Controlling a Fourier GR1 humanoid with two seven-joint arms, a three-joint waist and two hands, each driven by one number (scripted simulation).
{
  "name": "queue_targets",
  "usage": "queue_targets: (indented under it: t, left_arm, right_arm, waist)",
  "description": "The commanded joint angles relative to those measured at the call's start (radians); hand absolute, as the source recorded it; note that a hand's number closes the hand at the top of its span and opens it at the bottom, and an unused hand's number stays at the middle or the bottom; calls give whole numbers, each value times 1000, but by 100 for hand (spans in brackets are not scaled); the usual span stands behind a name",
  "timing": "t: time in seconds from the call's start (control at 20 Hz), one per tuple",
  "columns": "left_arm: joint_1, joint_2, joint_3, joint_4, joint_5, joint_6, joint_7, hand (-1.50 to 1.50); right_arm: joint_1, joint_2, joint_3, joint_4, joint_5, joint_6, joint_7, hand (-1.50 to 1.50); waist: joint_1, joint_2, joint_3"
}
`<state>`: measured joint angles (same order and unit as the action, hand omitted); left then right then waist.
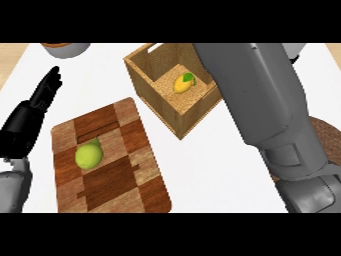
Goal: Pick the lemon from the placemat and place it in the basket
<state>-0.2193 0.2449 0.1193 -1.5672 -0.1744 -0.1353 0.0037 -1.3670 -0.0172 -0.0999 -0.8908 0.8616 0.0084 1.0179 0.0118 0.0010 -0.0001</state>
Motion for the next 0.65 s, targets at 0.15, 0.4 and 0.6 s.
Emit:
queue_targets:
  t: [0.15,0.4,0.6]
  left_arm:
    - [10,16,26,0,6,0,-5,0]
    - [21,25,28,-45,24,-21,44,0]
    - [29,16,32,-22,7,2,30,0]
  right_arm:
    - [82,-54,-83,-114,87,-343,23,-150]
    - [146,-72,-112,-264,163,-399,110,-150]
    - [310,-94,-140,-465,177,-384,81,-150]
  waist:
    - [-14,-1,1]
    - [-29,-13,1]
    - [-49,-15,1]
